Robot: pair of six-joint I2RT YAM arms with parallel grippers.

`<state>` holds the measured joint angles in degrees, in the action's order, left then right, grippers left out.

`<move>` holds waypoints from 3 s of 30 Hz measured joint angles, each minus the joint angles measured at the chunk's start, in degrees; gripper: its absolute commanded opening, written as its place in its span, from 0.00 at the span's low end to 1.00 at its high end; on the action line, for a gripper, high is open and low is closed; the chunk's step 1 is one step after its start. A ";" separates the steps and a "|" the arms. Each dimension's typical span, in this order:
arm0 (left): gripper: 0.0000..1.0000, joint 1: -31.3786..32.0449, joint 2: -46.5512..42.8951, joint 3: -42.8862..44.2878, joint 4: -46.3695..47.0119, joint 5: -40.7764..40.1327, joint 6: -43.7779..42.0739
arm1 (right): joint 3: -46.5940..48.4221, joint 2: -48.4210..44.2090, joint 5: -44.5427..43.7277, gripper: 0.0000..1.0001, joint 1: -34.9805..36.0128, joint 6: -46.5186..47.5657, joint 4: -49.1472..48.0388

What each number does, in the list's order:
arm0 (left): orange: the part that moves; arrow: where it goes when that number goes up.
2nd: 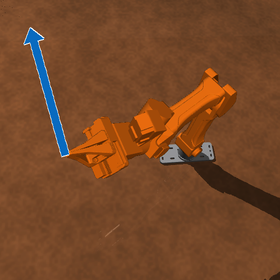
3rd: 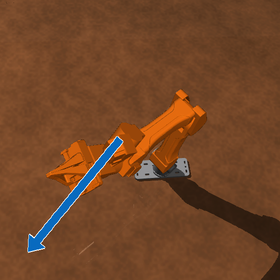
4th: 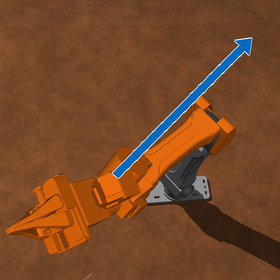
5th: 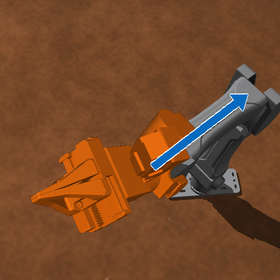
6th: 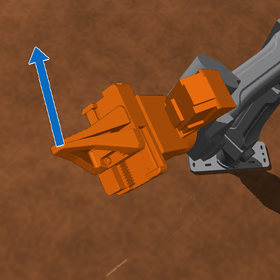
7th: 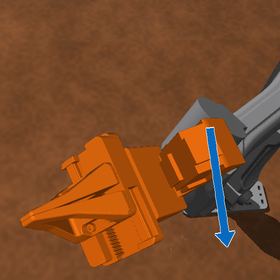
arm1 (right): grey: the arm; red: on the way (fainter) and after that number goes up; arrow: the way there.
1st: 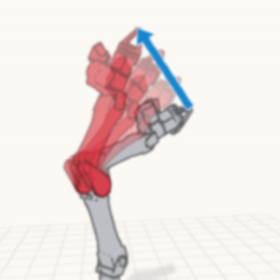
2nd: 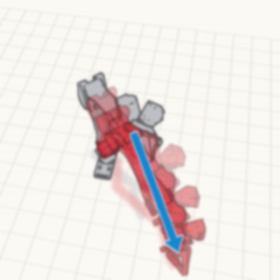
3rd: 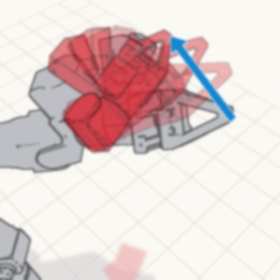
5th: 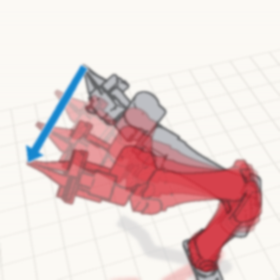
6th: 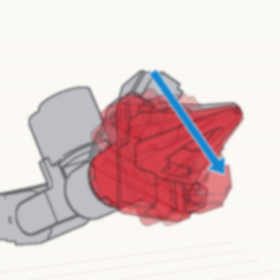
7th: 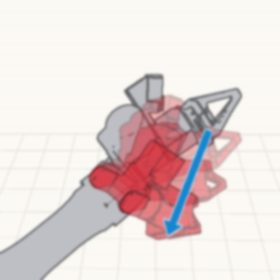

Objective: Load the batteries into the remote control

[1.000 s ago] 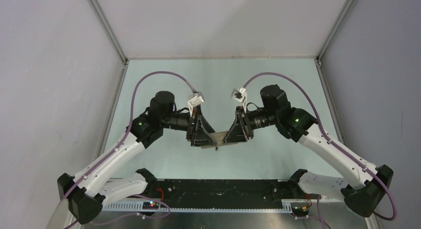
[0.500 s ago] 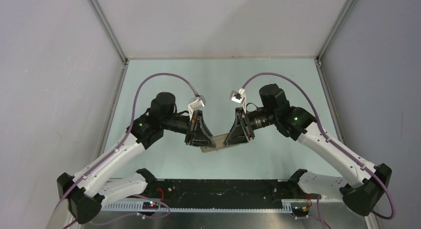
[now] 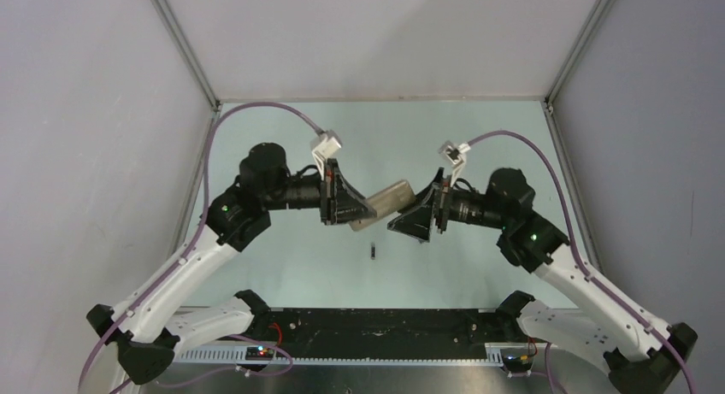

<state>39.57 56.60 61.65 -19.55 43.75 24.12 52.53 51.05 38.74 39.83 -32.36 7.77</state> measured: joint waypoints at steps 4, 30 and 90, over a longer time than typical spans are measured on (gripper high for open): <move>0.00 0.96 -0.04 5.40 1.64 -6.01 4.59 | -7.63 -5.84 -10.97 0.91 1.03 -7.76 -11.06; 0.00 4.96 -0.90 0.94 18.64 -20.04 26.03 | -11.50 -0.24 -32.30 0.32 6.88 -24.20 -45.79; 0.00 2.89 4.07 6.69 2.10 -9.53 12.57 | -4.26 6.78 9.03 0.82 0.76 -14.80 -24.00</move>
<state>42.46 60.66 68.34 -17.45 34.22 36.69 48.27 57.82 47.77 40.60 -47.16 -16.23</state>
